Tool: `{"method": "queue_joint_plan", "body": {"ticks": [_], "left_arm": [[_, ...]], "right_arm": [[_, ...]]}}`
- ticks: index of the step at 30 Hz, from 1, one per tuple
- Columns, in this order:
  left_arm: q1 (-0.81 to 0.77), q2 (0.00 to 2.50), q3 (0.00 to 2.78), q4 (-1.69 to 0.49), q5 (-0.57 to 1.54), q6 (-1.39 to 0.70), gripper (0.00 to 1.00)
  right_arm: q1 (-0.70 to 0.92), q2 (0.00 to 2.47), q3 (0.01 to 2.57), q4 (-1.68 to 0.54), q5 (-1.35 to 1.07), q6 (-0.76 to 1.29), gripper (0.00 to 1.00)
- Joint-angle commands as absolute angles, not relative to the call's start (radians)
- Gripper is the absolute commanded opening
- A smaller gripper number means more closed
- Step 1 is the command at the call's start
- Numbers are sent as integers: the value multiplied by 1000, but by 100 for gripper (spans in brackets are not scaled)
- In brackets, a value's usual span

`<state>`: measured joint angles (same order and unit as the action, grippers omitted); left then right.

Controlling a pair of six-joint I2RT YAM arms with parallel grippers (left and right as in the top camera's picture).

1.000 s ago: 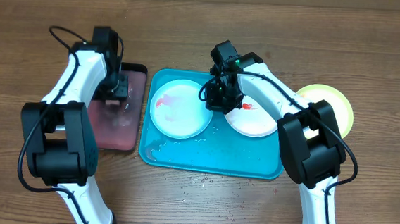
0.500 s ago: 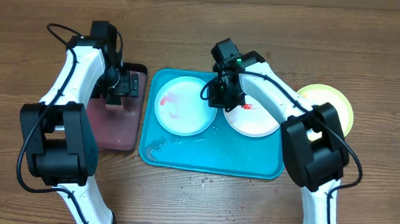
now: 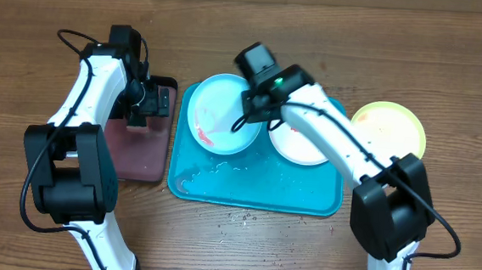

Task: Clean dirty plates on tray and stack at the side
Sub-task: 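Lift the white plate with the right gripper and carry it right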

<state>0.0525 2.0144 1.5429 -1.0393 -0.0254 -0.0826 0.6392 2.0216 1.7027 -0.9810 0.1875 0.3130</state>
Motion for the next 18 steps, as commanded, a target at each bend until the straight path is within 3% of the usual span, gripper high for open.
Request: {"method": "queue_joint_plan", "body": {"ticks": [1, 9, 18], "left_arm": [[52, 2007, 1555, -1036, -6, -94, 99], [52, 2007, 1555, -1035, -6, -94, 100], [52, 2007, 1555, -1035, -6, -94, 100]], "right_arm": [[709, 1965, 1716, -975, 435, 307, 4], [873, 1964, 1716, -955, 886, 312, 4], [993, 1964, 1716, -898, 1200, 315, 4]]}}
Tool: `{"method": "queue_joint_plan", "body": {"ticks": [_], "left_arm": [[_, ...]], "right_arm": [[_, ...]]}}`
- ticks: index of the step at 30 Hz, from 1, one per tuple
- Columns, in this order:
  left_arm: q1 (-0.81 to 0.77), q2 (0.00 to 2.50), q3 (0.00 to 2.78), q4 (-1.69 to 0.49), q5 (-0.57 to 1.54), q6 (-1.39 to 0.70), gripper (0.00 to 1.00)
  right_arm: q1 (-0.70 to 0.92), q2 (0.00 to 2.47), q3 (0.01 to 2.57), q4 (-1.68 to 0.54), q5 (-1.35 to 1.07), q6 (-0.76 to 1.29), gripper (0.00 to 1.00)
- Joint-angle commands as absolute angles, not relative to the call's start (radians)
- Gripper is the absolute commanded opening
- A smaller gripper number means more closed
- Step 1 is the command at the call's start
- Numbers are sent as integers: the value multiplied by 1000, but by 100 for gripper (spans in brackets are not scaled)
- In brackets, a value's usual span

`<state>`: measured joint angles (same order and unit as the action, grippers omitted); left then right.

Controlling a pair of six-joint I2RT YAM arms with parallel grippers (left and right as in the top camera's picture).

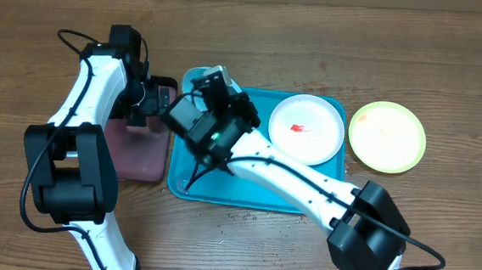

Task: Clean dirty plates on tray and stack at the side
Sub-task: 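Lift the white plate with the right gripper and carry it right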

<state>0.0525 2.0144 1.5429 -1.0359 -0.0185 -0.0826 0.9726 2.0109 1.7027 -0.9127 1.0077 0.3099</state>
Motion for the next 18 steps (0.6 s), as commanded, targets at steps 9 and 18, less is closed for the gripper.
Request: {"method": "queue_joint_plan", "body": {"ticks": [9, 18], "left_arm": [[52, 2007, 1555, -1035, -7, -94, 100], [52, 2007, 1555, -1035, -7, -94, 100]], "right_arm": [[1014, 1964, 1716, -865, 1316, 315, 4], [986, 1964, 1716, -858, 1170, 342, 4]]}}
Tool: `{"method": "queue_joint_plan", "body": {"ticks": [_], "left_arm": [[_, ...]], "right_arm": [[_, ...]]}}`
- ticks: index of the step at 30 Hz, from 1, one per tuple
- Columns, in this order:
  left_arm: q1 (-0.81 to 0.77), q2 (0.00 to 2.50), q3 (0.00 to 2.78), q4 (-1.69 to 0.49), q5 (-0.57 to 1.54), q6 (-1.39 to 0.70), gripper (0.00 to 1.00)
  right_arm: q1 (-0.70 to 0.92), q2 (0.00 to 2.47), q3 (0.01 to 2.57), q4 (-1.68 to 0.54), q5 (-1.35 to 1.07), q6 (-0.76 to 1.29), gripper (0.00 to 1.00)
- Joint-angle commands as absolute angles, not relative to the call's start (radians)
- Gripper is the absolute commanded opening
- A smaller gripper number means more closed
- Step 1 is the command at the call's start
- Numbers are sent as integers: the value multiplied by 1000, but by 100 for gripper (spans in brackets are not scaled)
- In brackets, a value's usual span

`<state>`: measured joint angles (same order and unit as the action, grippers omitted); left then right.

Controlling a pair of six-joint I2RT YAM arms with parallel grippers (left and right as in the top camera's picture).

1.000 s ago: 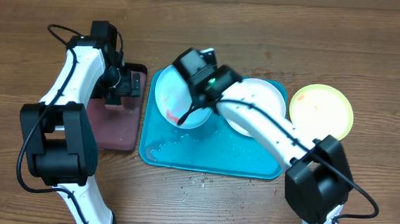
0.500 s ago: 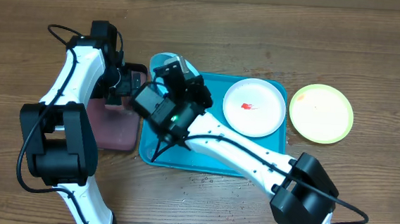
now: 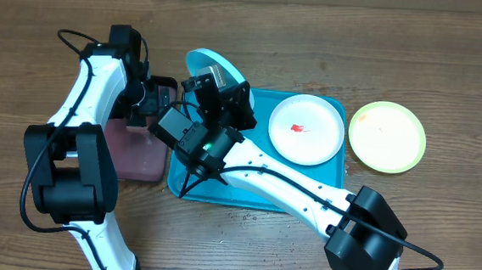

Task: Clean dirty plates on tray and stack at the side
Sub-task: 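Lift the white plate with the right gripper and carry it right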

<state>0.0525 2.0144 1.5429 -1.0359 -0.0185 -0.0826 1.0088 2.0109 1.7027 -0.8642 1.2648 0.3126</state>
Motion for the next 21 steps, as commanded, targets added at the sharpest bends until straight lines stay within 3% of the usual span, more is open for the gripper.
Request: {"method": "queue_joint_plan", "body": {"ticks": [1, 9, 21], "left_arm": [[52, 2007, 1555, -1036, -6, -94, 100], [52, 2007, 1555, -1036, -7, -93, 100], [52, 2007, 1555, -1036, -7, -93, 100]], "right_arm": [[969, 1964, 1716, -859, 1090, 348, 4], [743, 1926, 1716, -931, 607, 627, 4], [222, 1895, 1715, -1075, 57, 741, 4]]}}
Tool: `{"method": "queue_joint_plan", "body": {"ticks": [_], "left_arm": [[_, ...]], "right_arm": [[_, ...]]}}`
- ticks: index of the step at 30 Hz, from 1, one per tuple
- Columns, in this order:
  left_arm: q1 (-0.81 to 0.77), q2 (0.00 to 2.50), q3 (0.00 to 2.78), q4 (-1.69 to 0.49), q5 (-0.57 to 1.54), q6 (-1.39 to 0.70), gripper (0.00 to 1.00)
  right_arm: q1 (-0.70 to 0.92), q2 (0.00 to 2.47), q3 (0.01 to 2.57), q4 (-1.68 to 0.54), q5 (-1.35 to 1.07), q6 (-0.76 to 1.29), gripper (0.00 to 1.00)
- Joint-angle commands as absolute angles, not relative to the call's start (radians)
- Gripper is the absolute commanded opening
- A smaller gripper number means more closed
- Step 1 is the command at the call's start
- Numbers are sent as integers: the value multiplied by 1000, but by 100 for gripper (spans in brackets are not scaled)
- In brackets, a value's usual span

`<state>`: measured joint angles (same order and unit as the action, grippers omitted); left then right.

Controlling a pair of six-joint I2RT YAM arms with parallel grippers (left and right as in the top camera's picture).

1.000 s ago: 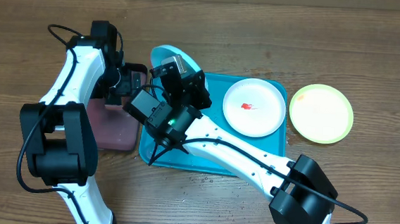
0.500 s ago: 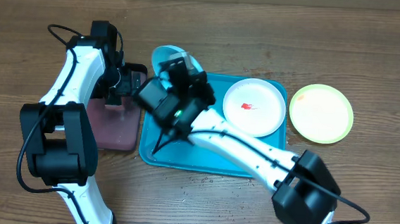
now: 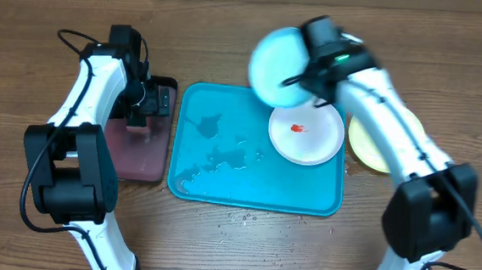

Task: Clean dirty plates on tray and stack at the side
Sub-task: 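Lift the white plate with the right gripper and carry it right, then lower the white plate onto the yellow plate and release it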

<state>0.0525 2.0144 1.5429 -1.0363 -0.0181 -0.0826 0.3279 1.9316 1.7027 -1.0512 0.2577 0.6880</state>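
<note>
A light-blue plate (image 3: 273,65) hangs blurred in the air over the far right part of the teal tray (image 3: 221,176). My right gripper (image 3: 303,75) is shut on its right rim. On the tray's right side, just below it, lies a white plate (image 3: 309,138) with a red smear. A yellow-green plate (image 3: 364,139) sits on the table to the right of the tray, mostly hidden by my right arm. My left gripper (image 3: 145,104) hovers over the far end of a maroon mat (image 3: 138,149) left of the tray; its fingers are too dark to read.
The tray's left half holds only wet patches and streaks. A few droplets or crumbs lie on the wooden table in front of the tray. My right arm runs from the near right up across the yellow-green plate.
The right gripper has gone from the tray's far left corner to above its far right part, still holding the light-blue plate. The left arm has not moved.
First the light-blue plate lay red-stained on the tray's left side, the right gripper at its rim. Then the right arm was over the tray's left with the plate largely hidden, then held it tilted at the far left corner. Now it is to the right.
</note>
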Motion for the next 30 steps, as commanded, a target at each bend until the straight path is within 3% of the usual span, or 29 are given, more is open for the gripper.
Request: {"method": "queue_joint_plan", "body": {"ticks": [1, 18, 30], "left_arm": [[52, 2007, 1555, -1036, -7, -93, 100], [52, 2007, 1555, -1036, -7, -93, 100], [52, 2007, 1555, -1035, -7, -93, 100]], "right_arm": [[187, 1895, 1714, -1089, 37, 741, 4], [-229, 1895, 1527, -1220, -103, 729, 4], [-370, 1895, 1376, -1222, -105, 620, 4]]}}
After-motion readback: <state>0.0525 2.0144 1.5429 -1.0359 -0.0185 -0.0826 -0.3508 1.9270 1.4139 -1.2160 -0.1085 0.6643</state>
